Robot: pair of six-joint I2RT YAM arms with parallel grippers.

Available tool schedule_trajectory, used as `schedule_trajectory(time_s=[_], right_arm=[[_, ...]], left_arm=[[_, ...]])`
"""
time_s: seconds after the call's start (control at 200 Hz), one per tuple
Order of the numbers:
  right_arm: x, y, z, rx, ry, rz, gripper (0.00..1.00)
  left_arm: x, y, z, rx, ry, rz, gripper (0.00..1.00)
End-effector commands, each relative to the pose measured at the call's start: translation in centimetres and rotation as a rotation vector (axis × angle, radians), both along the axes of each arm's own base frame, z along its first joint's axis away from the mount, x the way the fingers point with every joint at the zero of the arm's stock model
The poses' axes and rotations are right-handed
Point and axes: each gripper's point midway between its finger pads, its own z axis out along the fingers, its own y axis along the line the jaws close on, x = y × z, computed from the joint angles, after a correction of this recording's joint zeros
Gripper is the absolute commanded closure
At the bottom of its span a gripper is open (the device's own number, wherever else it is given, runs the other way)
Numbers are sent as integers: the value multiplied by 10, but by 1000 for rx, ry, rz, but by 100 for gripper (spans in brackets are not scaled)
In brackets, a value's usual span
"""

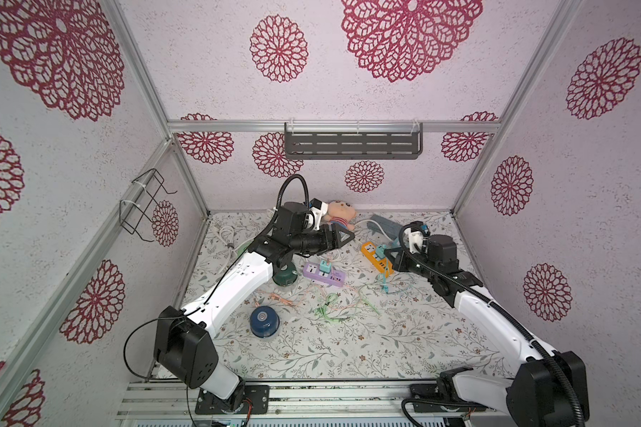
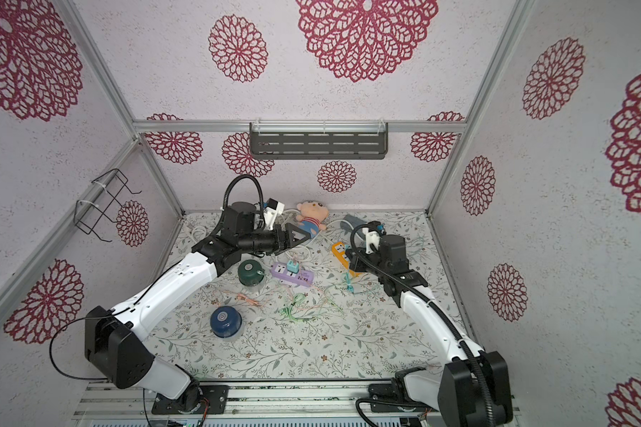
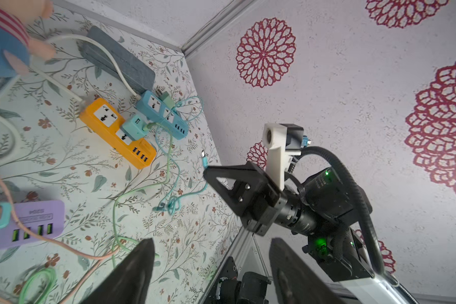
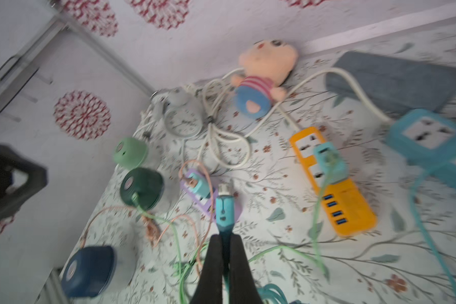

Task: Charge the cordless meat grinders
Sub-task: Pick up the charging cable from the center of the board.

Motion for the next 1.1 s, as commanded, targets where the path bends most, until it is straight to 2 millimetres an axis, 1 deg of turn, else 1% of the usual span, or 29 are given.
schedule_trajectory(time_s=[0.0, 0.105, 0.22, 0.305, 0.465, 0.615, 0.801, 0.926, 1.096], right_arm=[[-24, 32, 19, 29, -84, 209, 100], [-31, 48, 16, 34, -72, 286, 100], [-33, 59, 10, 24, -55, 332, 100], [-35, 66, 8, 14, -48, 354, 100], [-37, 72, 9, 12, -56, 366, 100], [-39, 77, 8, -3, -63, 373, 100], [-39, 79, 8, -28, -84, 370, 100], [-39, 80, 9, -32, -95, 368, 100], [-37, 81, 11, -38, -107, 364, 100]], left_arm=[[-5, -8, 2, -52, 37, -37, 30], [-9, -14, -11, -59, 79, -52, 32], [-10, -19, -28, -40, 115, -49, 37], [-10, -20, -37, -28, 136, -45, 42], [-10, -20, -56, 8, 170, -43, 50], [-13, -19, -74, 27, 212, -46, 51], [-18, -22, -86, 23, 258, -67, 52], [-20, -24, -91, 18, 275, -77, 57], [-20, -26, -89, -1, 280, -88, 64]])
